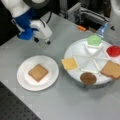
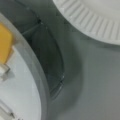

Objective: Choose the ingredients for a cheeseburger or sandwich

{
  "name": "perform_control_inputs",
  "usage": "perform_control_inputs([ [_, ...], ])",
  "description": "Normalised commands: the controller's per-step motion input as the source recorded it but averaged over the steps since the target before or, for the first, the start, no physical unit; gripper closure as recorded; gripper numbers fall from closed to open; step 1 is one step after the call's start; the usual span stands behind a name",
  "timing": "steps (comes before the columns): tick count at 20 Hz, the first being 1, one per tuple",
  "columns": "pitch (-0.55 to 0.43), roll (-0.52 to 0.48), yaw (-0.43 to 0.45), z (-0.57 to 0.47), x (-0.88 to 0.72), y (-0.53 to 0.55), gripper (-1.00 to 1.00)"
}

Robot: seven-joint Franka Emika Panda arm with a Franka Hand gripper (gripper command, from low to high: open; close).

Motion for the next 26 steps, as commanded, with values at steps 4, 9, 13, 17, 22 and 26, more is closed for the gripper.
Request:
perform_control_inputs([
  [4, -0.113, -0.456, 0.068, -0.03, -0.54, 0.54, -1.0],
  [9, -0.143, -0.448, 0.062, -0.16, -0.41, 0.36, -1.0],
  [13, -0.153, -0.361, 0.038, -0.17, -0.26, 0.22, -1.0],
  [17, -0.132, -0.338, -0.015, -0.11, -0.23, 0.3, -1.0],
  [22, -0.114, -0.346, -0.025, -0.07, -0.28, 0.44, -1.0],
  [26, -0.146, -0.299, 0.035, -0.07, -0.32, 0.38, -1.0],
])
